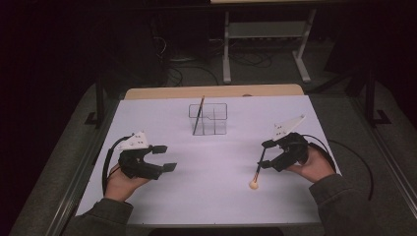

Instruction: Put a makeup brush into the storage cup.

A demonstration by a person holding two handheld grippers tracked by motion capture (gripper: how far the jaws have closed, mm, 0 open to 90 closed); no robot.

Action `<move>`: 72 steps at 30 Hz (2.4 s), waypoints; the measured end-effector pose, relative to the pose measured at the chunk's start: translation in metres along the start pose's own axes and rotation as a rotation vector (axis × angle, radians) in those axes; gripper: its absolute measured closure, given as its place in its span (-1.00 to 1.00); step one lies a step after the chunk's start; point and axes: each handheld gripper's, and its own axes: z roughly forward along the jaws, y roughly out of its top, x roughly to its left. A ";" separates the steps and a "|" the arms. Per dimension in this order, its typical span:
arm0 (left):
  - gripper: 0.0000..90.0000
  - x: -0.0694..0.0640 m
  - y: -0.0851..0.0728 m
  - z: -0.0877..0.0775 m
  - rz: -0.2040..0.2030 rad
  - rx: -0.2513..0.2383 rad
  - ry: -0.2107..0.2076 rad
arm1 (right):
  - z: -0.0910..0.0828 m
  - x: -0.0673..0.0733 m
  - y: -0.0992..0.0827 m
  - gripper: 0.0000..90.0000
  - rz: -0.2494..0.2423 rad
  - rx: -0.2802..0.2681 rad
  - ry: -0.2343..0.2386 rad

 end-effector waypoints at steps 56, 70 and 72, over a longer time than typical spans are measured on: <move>-0.45 0.004 -0.029 -0.003 -0.046 -0.053 0.023 | 0.069 -0.014 -0.007 0.46 -0.262 0.334 0.121; -0.45 0.005 -0.029 -0.006 -0.048 -0.062 0.031 | 0.072 -0.016 0.001 0.83 -0.259 0.391 0.149; -0.45 0.005 -0.029 -0.006 -0.047 -0.062 0.032 | 0.073 -0.018 0.001 0.84 -0.225 0.394 0.154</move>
